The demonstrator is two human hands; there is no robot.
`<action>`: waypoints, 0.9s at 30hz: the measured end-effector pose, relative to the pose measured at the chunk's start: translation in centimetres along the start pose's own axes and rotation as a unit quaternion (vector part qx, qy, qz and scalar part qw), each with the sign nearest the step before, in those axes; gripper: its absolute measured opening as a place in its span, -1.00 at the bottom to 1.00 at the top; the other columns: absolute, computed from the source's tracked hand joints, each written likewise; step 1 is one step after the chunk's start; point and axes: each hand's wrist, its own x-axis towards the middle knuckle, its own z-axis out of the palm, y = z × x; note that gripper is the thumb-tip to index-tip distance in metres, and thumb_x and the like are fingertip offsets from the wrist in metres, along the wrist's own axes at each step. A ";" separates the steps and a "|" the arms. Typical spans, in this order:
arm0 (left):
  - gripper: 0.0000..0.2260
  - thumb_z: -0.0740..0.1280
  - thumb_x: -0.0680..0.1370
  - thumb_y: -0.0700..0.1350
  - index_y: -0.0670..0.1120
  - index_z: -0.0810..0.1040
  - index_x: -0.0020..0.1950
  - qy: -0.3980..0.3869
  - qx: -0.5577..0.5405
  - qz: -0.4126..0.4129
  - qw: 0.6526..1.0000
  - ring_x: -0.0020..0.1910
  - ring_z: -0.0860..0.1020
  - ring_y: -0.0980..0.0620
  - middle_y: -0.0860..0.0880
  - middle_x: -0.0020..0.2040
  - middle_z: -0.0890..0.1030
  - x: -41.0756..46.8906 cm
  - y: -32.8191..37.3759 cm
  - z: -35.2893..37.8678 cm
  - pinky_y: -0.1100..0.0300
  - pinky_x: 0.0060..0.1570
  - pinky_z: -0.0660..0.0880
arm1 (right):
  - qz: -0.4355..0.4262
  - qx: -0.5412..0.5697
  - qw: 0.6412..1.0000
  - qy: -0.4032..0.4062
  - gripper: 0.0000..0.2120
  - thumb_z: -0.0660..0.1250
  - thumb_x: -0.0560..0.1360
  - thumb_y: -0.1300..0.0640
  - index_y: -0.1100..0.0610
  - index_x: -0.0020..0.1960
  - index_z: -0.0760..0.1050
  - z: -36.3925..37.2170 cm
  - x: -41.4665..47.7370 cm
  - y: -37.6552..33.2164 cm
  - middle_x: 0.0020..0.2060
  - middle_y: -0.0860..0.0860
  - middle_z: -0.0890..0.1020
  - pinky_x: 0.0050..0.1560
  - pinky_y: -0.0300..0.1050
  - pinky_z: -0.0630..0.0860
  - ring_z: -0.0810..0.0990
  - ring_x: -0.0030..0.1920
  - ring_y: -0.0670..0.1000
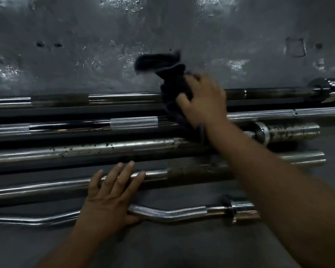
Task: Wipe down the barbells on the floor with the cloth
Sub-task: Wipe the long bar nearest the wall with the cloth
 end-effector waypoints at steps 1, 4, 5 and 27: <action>-0.07 0.22 0.26 0.49 0.04 0.25 0.52 0.001 -0.002 0.001 1.000 0.46 0.30 -0.14 -0.11 0.52 0.30 0.0 0.1 -0.1 -0.25 0.35 0.17 | 0.000 -0.025 1.000 -0.018 -0.47 0.18 0.41 -0.15 0.01 0.32 0.51 0.8 -1.2 -0.2 0.25 0.09 0.53 0.23 0.07 0.38 0.48 0.24 0.16; -0.09 0.20 0.26 0.48 0.04 0.26 0.51 -0.023 -0.022 -0.013 0.999 0.45 0.31 -0.15 -0.11 0.53 0.29 0.1 0.1 -0.8 -0.25 0.35 0.18 | -0.080 -0.028 0.992 -0.089 -0.47 0.31 0.36 -0.15 0.04 0.27 0.54 -0.7 -7.2 1.2 0.23 0.10 0.54 0.19 0.09 0.39 0.50 0.22 0.18; -0.07 0.21 0.25 0.48 0.05 0.24 0.53 -0.036 -0.029 -0.013 0.999 0.46 0.31 -0.14 -0.10 0.54 0.26 0.0 0.2 -1.1 -0.25 0.36 0.18 | -0.109 -0.024 0.988 -0.107 -0.47 0.34 0.34 -0.14 0.06 0.25 0.56 -2.3 -8.5 2.3 0.21 0.11 0.55 0.17 0.10 0.43 0.52 0.19 0.19; -0.07 -0.10 0.36 0.60 0.12 -0.20 0.58 0.007 0.027 -0.046 0.999 0.58 -0.17 -0.10 -0.06 0.61 -0.17 19.4 2.3 -5.3 -0.27 0.47 -0.18 | 0.098 -0.109 0.989 0.009 -0.39 0.27 0.39 -0.30 0.04 0.30 0.46 -3.3 -6.9 10.1 0.36 0.08 0.45 0.31 0.16 0.28 0.39 0.38 0.14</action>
